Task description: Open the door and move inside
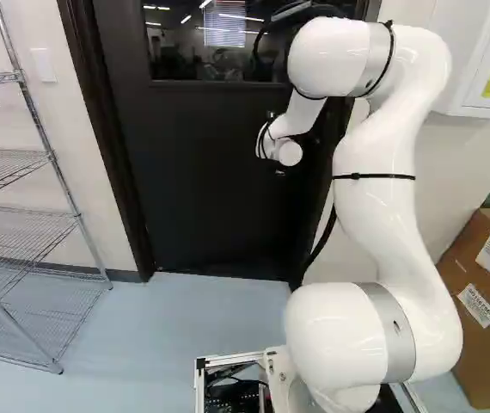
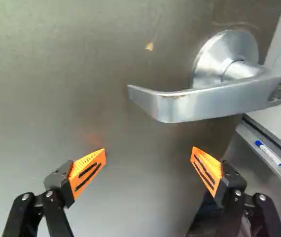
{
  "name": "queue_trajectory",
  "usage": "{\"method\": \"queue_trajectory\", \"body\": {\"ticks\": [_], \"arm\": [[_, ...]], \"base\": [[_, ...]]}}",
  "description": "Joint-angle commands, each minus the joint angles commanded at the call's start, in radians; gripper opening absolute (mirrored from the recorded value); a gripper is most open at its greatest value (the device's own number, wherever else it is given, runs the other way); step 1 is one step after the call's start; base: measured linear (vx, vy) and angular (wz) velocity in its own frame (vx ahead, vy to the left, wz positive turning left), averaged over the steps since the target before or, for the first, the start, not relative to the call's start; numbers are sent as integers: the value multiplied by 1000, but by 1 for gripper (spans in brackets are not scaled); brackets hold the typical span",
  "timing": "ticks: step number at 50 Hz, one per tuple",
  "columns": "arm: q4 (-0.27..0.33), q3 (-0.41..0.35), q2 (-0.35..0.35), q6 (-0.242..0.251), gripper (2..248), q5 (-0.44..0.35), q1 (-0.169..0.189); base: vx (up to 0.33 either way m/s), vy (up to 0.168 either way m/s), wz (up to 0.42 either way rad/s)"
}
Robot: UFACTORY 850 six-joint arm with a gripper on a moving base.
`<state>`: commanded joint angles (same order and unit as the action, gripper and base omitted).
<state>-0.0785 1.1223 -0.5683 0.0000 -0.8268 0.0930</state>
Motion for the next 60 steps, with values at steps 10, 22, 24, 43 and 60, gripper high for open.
{"method": "queue_trajectory", "body": {"ticks": [10, 22, 24, 43, 60], "arm": [[56, 38, -28, 0, 247, 0, -23], [70, 107, -80, 0, 247, 0, -40], [70, 120, -90, 0, 247, 0, -42], [70, 246, -182, 0, 247, 0, -64], [70, 368, -269, 0, 247, 0, -82]], "base": [[0, 0, 0], [0, 0, 0], [0, 0, 0], [0, 0, 0], [0, 0, 0]]}}
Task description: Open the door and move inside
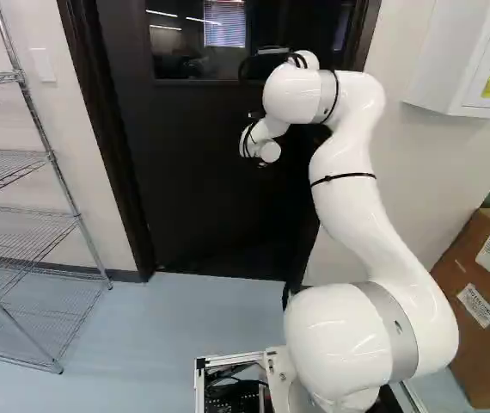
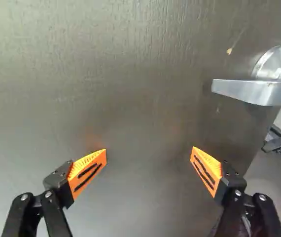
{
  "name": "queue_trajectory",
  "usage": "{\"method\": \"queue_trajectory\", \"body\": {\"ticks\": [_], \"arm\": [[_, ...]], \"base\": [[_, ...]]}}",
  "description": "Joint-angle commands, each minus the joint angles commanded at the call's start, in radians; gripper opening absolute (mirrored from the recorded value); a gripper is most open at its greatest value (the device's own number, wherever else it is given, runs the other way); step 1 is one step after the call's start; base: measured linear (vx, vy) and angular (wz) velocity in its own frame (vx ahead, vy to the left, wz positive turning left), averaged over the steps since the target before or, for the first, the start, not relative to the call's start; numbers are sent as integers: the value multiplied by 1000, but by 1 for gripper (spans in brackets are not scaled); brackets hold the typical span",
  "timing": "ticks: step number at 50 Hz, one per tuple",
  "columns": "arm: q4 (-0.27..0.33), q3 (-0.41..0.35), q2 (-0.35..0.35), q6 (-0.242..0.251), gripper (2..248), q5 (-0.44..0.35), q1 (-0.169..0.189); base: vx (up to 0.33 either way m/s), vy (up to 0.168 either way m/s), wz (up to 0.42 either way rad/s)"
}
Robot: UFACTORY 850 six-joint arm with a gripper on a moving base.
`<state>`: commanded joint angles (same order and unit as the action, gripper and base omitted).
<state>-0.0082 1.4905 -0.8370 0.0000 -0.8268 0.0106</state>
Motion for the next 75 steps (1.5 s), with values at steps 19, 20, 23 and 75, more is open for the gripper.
{"method": "queue_trajectory", "body": {"ticks": [19, 20, 23, 75], "arm": [[0, -77, 55, 0, 247, 0, -6], [0, -84, 60, 0, 247, 0, -7], [0, -105, 75, 0, 247, 0, -7], [0, -445, 327, 0, 247, 0, -6]], "base": [[0, 0, 0], [0, 0, 0], [0, 0, 0], [0, 0, 0]]}}
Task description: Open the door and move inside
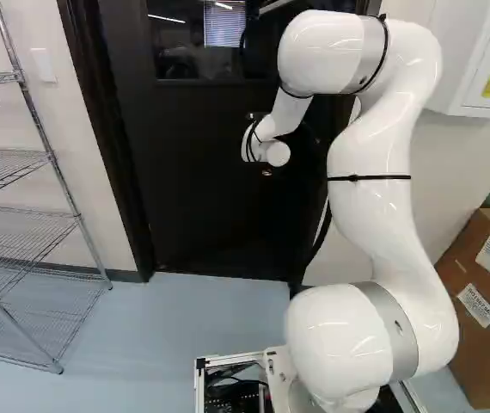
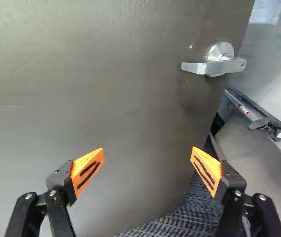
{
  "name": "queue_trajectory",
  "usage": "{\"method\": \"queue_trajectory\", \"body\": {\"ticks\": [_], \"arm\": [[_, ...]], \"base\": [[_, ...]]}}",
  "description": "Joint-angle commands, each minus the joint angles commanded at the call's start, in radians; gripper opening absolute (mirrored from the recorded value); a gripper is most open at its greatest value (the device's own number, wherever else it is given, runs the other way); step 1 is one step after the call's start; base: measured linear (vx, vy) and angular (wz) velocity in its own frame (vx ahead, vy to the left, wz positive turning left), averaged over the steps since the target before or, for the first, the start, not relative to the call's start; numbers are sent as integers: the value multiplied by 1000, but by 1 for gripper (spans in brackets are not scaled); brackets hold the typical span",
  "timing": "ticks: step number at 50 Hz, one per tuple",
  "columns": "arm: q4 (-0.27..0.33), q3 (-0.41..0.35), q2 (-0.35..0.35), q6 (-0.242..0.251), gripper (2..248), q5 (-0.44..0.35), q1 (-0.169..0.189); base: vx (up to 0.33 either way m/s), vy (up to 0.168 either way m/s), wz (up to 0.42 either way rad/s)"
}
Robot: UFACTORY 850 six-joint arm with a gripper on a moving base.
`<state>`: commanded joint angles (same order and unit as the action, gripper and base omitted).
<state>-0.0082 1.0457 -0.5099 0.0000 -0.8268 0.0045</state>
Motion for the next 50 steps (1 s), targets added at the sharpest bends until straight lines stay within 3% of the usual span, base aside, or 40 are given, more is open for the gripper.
{"method": "queue_trajectory", "body": {"ticks": [50], "arm": [[0, -288, 233, 0, 247, 0, 1]], "base": [[0, 0, 0]]}}
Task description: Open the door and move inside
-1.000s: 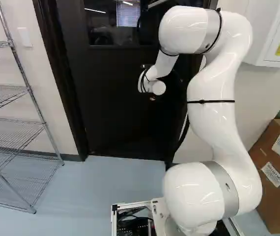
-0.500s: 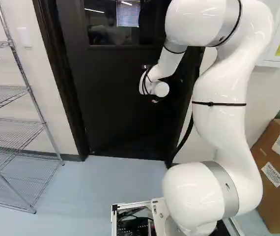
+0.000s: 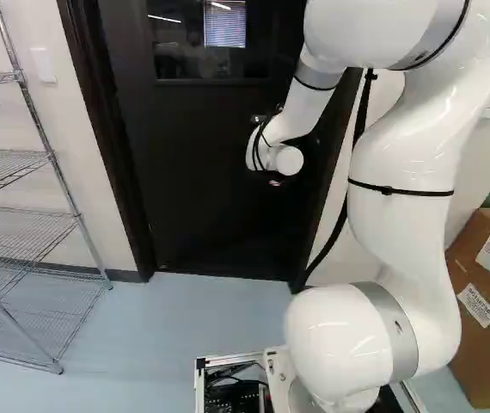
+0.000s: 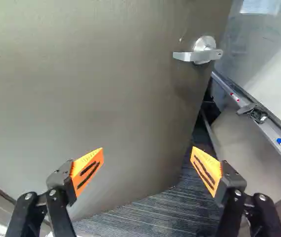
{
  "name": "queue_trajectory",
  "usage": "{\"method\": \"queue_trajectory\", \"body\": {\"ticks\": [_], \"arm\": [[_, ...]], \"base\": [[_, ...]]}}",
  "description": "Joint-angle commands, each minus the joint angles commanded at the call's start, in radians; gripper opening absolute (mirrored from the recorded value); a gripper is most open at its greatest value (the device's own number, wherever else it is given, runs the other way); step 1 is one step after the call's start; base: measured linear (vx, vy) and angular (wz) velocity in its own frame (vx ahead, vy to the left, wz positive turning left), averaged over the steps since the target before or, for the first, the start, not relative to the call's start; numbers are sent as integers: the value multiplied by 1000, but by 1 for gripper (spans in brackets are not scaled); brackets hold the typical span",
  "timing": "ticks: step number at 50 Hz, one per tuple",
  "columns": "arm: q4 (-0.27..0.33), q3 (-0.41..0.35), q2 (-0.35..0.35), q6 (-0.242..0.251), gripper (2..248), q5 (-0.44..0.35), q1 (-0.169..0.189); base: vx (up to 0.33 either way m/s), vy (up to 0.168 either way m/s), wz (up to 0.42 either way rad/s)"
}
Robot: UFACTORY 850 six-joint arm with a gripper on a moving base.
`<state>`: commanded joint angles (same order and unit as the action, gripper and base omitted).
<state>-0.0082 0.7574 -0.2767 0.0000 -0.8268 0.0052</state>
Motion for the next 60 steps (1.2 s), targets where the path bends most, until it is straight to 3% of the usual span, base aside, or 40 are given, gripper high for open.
{"method": "queue_trajectory", "body": {"ticks": [14, 60], "arm": [[0, -76, 66, 0, 247, 0, -5], [2, -309, 282, 0, 247, 0, -89]], "base": [[0, 0, 0], [0, 0, 0]]}}
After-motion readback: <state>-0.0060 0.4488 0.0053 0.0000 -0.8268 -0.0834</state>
